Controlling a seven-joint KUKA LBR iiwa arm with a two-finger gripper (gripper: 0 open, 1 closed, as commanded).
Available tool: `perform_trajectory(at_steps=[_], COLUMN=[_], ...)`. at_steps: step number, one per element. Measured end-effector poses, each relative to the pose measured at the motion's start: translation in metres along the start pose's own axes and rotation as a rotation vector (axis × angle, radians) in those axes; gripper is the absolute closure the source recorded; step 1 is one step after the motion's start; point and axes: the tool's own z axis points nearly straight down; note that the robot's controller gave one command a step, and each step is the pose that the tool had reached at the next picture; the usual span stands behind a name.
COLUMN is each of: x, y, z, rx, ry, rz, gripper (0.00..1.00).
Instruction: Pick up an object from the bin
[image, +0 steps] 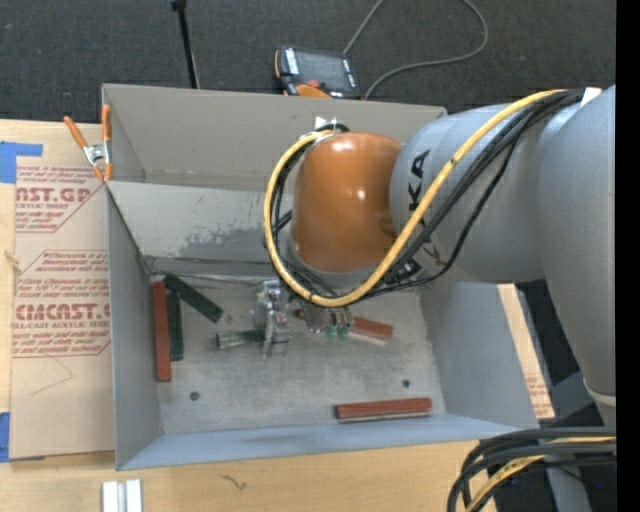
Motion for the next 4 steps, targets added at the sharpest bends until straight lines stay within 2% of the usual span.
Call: perform_trajectory(at_steps=[1, 2, 3, 4], x=[0.004, -0.007, 0.020, 0.022], y=[-0.015, 0.007, 0.087, 0.057], z=[-0.295, -0.290, -0.290, -0.290], rx=[0.001, -0.003, -0.007, -0.004], ry=[-0.005, 0.004, 0.003, 0.005], rz=[-0.107, -0.897, -1.380, -1.071], gripper=[1.00, 1.00, 1.00, 1.00])
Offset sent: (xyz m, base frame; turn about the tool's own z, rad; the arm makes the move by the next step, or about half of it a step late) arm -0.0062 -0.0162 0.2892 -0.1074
